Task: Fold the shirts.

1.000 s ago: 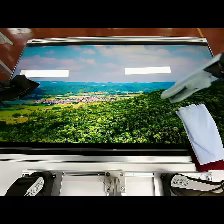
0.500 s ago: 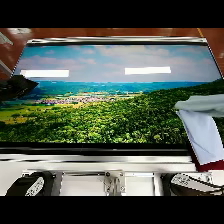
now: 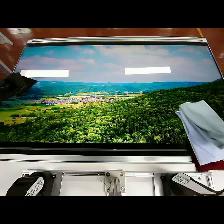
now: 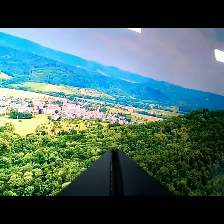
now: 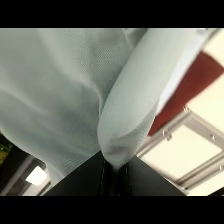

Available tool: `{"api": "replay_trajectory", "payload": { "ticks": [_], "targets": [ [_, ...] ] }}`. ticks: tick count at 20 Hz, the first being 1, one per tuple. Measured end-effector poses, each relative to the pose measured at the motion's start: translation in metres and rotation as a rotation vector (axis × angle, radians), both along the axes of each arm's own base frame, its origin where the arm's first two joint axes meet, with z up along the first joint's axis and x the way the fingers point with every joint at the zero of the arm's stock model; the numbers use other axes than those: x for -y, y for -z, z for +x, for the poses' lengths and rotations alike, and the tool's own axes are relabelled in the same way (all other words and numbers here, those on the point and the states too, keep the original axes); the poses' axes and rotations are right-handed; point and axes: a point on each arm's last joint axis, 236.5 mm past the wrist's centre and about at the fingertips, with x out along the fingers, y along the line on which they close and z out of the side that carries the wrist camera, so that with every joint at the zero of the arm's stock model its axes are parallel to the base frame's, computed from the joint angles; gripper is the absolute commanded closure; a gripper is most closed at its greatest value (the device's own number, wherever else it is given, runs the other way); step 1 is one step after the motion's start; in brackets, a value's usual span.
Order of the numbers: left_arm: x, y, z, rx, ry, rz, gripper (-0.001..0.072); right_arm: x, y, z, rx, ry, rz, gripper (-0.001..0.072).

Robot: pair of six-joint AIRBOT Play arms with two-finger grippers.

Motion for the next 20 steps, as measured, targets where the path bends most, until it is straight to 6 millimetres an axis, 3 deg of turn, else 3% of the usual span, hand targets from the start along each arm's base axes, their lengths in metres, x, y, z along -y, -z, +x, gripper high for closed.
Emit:
{"api": "replay_trajectory", "payload": {
  "ticks": [1,3,4,9,11,13,14,17,19,20],
  "targets": [
    [0.0,-0.001,0.001,0.006,-0.003,-0.002,0.0668,-0.001,0.01,-0.011,-0.012,0.039,0.004,0.0593],
    [0.0,-0.005,0.002,0.02,-0.007,-0.01,0.0668,-0.002,0.027,-0.028,-0.026,0.098,0.002,0.0107],
    [0.001,-0.006,0.003,0.023,-0.007,-0.015,0.0668,-0.001,0.032,-0.034,-0.03,0.12,-0.004,0.0076],
    [0.005,-0.01,0.006,0.048,0.011,-0.015,0.067,0.006,0.036,-0.039,0.002,0.163,-0.057,0.0077],
    [0.017,-0.007,0.007,0.065,0.066,0.022,0.067,0.01,0.025,-0.037,0.033,0.17,-0.107,0.0077],
    [0.03,0.001,0.011,0.068,0.124,0.073,0.0671,0.025,-0.001,-0.026,0.115,0.174,-0.22,0.0078],
    [0.037,0.007,0.013,0.061,0.151,0.107,0.0671,0.036,-0.019,-0.015,0.174,0.168,-0.298,0.0078],
    [0.05,0.046,0.019,-0.055,0.223,0.299,0.0671,0.059,-0.096,0.046,0.435,0.079,-0.549,0.0078],
    [0.047,0.075,0.023,-0.169,0.247,0.468,0.0666,0.046,-0.135,0.092,0.579,-0.031,-0.63,0.0077],
    [0.047,0.086,0.027,-0.219,0.254,0.536,0.0595,0.031,-0.146,0.115,0.632,-0.093,-0.635,0.0076]
  ]
}}
